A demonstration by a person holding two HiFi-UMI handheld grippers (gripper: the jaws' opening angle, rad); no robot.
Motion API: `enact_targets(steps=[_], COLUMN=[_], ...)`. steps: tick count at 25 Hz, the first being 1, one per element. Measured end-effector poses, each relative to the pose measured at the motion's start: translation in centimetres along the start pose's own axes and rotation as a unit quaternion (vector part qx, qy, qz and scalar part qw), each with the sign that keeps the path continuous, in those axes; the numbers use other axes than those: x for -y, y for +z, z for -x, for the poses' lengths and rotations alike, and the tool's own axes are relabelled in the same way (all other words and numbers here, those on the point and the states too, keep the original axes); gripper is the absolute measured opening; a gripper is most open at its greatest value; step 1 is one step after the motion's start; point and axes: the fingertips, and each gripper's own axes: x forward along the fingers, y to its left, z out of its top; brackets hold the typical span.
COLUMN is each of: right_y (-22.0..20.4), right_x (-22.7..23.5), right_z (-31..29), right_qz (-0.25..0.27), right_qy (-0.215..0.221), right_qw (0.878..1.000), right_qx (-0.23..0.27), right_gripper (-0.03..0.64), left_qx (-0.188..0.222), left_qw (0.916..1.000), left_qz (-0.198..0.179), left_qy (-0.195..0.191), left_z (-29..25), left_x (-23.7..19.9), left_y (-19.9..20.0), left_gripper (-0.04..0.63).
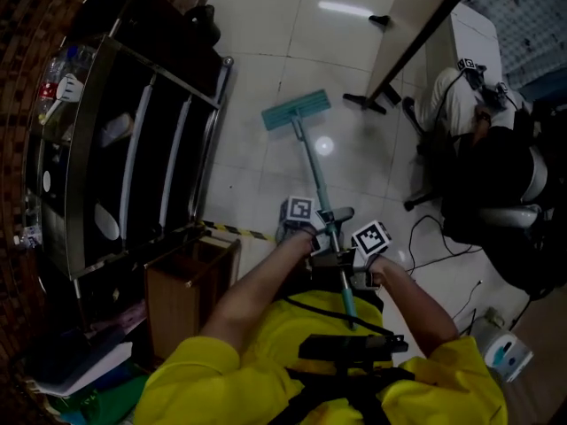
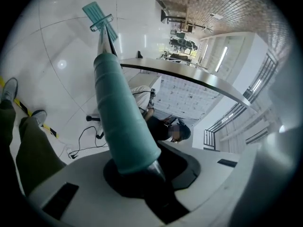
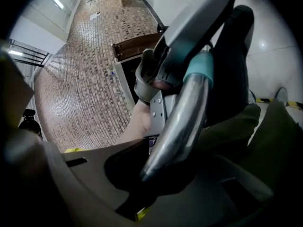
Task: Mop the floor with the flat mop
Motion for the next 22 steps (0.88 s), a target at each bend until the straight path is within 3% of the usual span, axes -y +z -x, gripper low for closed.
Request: enact_targets(steps=[6, 22], right_y=[-3.2, -4.0], right_x=[-3.0, -2.3], right_z=[-1.2, -2.9], right_qz=[-0.013, -0.013], right_qy=[0.035, 0.03], right_qw=[0.999, 0.999], right_qx=[0.005, 0.027], right_gripper=[0.054, 0.057], left_qx=[-0.005, -0.011], left_qw=[0.9993, 0.9992], left_qz=[0.019, 0.025], left_qy=[0.031, 0.03], left_z=[1.9, 3.5], left_x=[1.4, 0.1], left_y=[-3.6, -4.7], left_gripper=[0.084, 0.081])
